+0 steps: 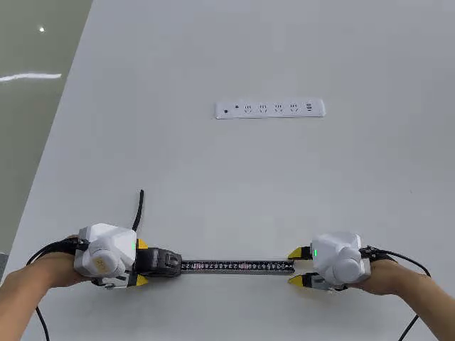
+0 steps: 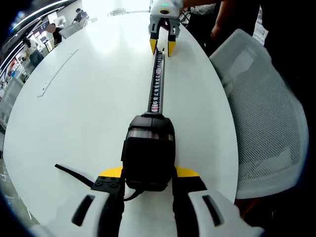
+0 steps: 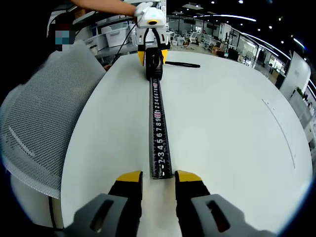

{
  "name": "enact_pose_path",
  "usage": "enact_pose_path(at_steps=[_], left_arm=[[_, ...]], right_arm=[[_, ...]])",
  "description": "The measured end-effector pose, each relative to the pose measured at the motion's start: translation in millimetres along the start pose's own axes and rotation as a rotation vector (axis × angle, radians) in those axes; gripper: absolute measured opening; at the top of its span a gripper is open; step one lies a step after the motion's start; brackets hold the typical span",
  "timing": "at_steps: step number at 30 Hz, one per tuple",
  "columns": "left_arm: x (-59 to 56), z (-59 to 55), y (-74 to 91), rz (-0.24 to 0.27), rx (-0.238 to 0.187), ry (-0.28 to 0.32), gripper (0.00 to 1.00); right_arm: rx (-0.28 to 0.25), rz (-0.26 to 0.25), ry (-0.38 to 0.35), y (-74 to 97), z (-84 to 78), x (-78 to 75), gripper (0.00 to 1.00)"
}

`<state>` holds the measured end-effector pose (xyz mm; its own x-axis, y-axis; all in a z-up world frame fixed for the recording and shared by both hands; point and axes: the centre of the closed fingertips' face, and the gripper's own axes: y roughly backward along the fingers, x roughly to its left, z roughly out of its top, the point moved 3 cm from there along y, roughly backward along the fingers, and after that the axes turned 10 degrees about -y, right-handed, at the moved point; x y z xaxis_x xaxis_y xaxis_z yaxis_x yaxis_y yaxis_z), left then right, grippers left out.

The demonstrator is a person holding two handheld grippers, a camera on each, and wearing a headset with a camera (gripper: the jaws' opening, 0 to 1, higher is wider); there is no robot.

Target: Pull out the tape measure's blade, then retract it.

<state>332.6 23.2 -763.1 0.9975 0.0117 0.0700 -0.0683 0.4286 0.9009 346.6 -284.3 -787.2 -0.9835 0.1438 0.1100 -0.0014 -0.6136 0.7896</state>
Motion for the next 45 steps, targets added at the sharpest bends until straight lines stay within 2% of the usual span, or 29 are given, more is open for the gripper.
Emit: enact_pose_path(at_steps=[6,13,21,24,29,33,42,45], left_arm=[[-4.3,-7.1,4.9,0.018,-0.002,0.034,0.39],[-6.8,-11.4,10.3,0.051,-0.023,0.107,0.46],[-14.0,-11.1,17.3,0.095,-0.062,0.198,0.57],[-19.7,-10.9,20.6,0.124,-0.089,0.256,0.62],[-33.3,-8.6,25.3,0.160,-0.128,0.312,0.69],[-46.0,-9.1,25.9,0.176,-0.135,0.347,0.70],[-72.2,-6.8,36.5,0.251,-0.170,0.444,0.84],[-79.0,-4.9,41.2,0.283,-0.158,0.454,0.85]], right_arm=[[0.001,-0.020,-0.006,6.3,-0.6,0.2,0.28],[-0.007,-0.054,-0.063,11.2,-4.3,-2.2,0.33],[-0.015,-0.102,-0.150,23.4,-0.7,4.4,0.44],[-0.026,-0.120,-0.172,28.2,0.3,8.8,0.46],[-0.050,-0.166,-0.246,35.4,1.8,14.6,0.53],[-0.045,-0.186,-0.271,38.9,3.0,26.1,0.57],[-0.117,-0.260,-0.343,51.1,13.7,46.1,0.69],[-0.134,-0.276,-0.362,53.3,15.5,53.5,0.72]])
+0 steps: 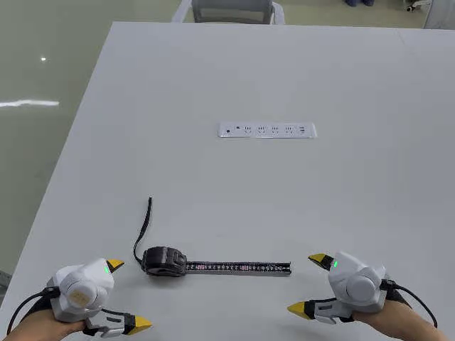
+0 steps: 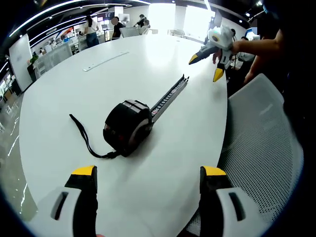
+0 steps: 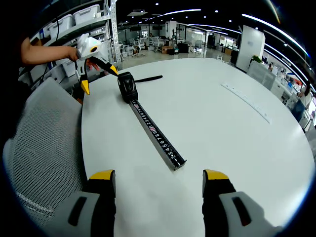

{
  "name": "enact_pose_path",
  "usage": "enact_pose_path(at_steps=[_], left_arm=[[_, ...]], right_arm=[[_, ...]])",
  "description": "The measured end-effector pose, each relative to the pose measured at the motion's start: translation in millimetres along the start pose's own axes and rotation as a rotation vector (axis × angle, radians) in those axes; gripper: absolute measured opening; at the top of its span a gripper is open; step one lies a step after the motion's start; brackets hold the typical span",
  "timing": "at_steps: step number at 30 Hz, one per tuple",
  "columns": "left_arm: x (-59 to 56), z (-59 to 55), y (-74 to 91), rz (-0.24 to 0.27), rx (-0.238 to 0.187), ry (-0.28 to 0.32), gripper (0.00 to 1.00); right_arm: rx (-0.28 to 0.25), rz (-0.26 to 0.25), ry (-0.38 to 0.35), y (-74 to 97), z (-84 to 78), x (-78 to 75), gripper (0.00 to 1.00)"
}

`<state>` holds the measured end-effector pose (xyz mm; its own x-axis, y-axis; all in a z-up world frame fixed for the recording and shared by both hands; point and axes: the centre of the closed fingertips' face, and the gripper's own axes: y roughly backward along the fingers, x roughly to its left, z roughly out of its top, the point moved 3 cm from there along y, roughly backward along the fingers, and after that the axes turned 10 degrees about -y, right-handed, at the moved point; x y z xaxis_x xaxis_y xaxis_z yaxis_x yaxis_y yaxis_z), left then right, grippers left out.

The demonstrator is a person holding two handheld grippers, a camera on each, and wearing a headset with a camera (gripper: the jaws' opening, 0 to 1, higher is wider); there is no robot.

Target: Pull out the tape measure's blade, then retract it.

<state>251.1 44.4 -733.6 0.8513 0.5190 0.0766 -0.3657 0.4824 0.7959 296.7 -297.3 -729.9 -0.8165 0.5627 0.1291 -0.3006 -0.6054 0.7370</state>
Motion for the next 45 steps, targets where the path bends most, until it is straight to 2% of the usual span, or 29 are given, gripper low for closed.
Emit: enact_pose_path(at_steps=[6,10,14,21,25,28,31,36,38,42,45], left_arm=[[-11.7,3.4,4.7,0.040,-0.020,0.028,0.87],[-18.1,13.2,8.6,0.073,-0.070,0.080,0.89],[-19.2,15.8,10.3,0.135,-0.082,0.104,0.99],[-27.4,25.2,18.6,0.184,-0.102,0.134,0.99],[-29.6,32.1,23.1,0.236,-0.143,0.186,0.99],[-33.4,34.2,25.5,0.263,-0.137,0.212,0.99],[-35.3,41.1,29.3,0.309,-0.171,0.238,0.99],[-39.5,40.3,30.8,0.341,-0.179,0.275,0.99],[-39.4,36.9,31.1,0.361,-0.165,0.290,0.99],[-39.9,40.2,34.6,0.391,-0.184,0.320,0.99],[-40.4,41.5,34.3,0.402,-0.189,0.317,0.99]], right_arm=[[-0.039,-0.036,-0.060,8.6,0.6,11.4,0.77],[-0.061,-0.068,-0.091,15.6,0.9,16.3,0.80],[-0.076,-0.110,-0.109,19.5,-0.5,18.8,0.82],[-0.098,-0.141,-0.142,24.7,-2.0,32.1,0.85],[-0.122,-0.159,-0.168,26.7,-0.1,38.3,0.85],[-0.142,-0.178,-0.187,28.5,3.1,39.8,0.86],[-0.167,-0.194,-0.214,30.4,7.3,41.8,0.86],[-0.186,-0.216,-0.236,32.5,9.9,45.7,0.86],[-0.194,-0.221,-0.244,32.9,10.9,47.3,0.86],[-0.208,-0.237,-0.254,32.8,12.8,48.6,0.86],[-0.213,-0.249,-0.262,32.9,13.8,48.1,0.86]])
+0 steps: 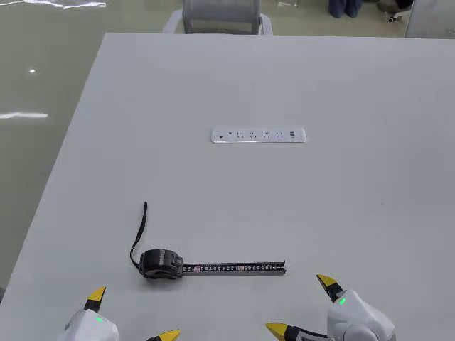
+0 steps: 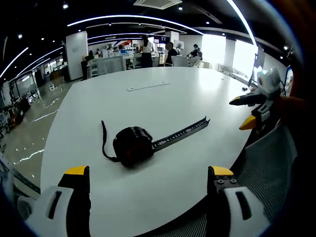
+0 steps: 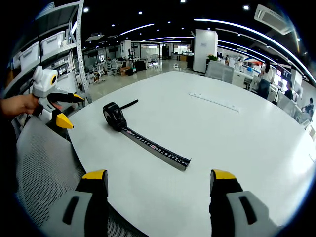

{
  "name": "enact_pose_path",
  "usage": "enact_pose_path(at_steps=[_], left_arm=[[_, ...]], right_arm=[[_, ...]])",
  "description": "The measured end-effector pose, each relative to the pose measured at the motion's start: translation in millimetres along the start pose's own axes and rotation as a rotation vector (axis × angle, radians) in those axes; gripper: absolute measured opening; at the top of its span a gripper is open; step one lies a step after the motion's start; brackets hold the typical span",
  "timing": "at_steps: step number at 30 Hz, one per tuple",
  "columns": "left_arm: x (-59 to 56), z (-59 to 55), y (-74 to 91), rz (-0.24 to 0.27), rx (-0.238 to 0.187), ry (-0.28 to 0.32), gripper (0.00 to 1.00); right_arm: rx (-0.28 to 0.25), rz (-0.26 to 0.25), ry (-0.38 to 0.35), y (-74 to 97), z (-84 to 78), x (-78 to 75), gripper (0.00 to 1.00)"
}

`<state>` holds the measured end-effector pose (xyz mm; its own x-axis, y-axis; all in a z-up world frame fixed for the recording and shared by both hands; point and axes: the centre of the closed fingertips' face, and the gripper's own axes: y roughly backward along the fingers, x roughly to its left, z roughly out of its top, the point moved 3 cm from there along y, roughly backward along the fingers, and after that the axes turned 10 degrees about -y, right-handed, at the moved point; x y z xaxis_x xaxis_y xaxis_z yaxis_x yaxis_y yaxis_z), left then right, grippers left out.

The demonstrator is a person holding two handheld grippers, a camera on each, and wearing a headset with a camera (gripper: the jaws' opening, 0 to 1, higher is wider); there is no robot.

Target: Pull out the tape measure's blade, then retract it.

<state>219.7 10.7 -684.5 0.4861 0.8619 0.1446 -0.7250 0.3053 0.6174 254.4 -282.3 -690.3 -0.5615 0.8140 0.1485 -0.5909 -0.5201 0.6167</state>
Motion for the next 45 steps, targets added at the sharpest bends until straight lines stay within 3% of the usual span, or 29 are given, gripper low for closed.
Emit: enact_pose_path(at_steps=[6,13,23,29,40,45], left_arm=[[-1.4,2.7,-1.2,0.025,0.007,0.011,0.99],[-6.3,3.6,-3.8,0.016,0.017,0.009,0.99],[-4.9,1.0,-8.5,0.082,0.040,0.054,0.99],[-6.2,1.6,-12.8,0.117,0.029,0.080,0.98],[-2.5,5.1,-25.3,0.159,0.032,0.118,0.97],[3.4,7.1,-32.1,0.167,0.030,0.143,0.96]], right_arm=[[-0.003,-0.006,-0.010,1.1,0.7,-0.3,0.86],[0.004,-0.002,-0.005,1.3,0.7,1.0,0.86],[0.011,0.008,0.003,-1.1,0.7,1.4,0.86],[-0.007,0.019,0.023,-2.9,1.6,0.9,0.83],[-0.004,0.075,0.079,-12.5,1.9,-3.1,0.77],[0.008,0.126,0.152,-17.4,1.7,-5.6,0.75]])
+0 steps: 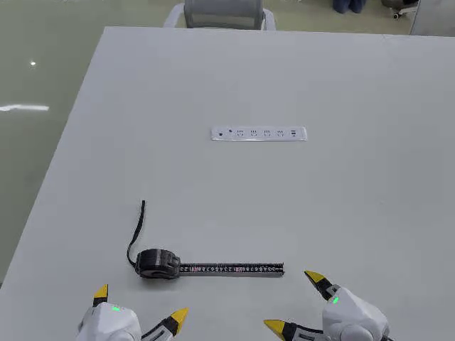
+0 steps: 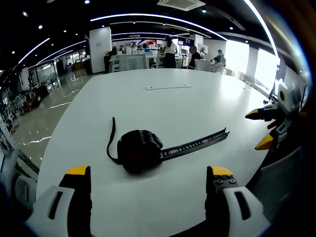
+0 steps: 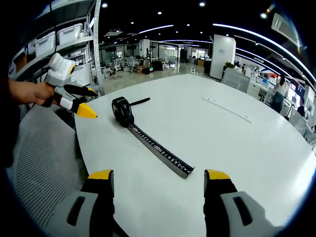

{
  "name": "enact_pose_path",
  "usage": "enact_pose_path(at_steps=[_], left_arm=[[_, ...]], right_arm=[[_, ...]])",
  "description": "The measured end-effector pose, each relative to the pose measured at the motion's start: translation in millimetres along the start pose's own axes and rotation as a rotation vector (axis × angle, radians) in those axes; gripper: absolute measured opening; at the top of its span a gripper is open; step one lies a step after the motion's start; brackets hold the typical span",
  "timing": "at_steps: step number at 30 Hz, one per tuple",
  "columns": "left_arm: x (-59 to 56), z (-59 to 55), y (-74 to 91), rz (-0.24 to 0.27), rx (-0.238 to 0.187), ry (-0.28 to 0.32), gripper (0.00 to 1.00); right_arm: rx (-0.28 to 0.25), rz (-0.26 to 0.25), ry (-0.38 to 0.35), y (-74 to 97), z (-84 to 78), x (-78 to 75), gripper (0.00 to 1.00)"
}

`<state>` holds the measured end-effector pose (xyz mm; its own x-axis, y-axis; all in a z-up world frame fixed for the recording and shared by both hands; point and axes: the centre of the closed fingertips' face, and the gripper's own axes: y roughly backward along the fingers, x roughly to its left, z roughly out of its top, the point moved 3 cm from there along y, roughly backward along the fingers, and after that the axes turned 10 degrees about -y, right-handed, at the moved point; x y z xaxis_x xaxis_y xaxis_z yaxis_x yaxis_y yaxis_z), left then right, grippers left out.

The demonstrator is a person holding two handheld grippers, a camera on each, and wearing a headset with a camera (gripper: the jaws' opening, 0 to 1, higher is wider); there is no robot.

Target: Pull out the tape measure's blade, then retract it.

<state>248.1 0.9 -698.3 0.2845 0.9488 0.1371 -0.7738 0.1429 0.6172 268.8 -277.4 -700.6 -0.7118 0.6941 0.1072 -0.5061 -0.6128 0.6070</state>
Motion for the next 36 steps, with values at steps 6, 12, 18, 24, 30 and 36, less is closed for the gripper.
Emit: enact_pose_path(at_steps=[6,12,18,24,30,36], left_arm=[[3.7,0.7,-10.5,0.013,0.009,0.017,0.95],[6.0,3.0,-20.3,0.036,0.015,0.039,0.94],[6.1,3.8,-28.7,0.053,0.019,0.063,0.93],[8.8,3.4,-35.8,0.067,0.032,0.084,0.91],[13.0,5.9,-39.8,0.081,0.042,0.085,0.90],[13.8,8.4,-46.8,0.085,0.051,0.108,0.88]], right_arm=[[0.005,0.051,0.053,-3.0,8.4,-3.8,0.65],[0.036,0.101,0.094,-12.5,5.7,-17.8,0.58],[0.069,0.146,0.142,-24.5,-2.8,-32.6,0.49],[0.110,0.186,0.182,-31.8,-6.6,-48.0,0.43],[0.135,0.233,0.214,-43.8,-13.9,-62.1,0.38],[0.168,0.286,0.244,-54.5,-19.0,-67.0,0.36]])
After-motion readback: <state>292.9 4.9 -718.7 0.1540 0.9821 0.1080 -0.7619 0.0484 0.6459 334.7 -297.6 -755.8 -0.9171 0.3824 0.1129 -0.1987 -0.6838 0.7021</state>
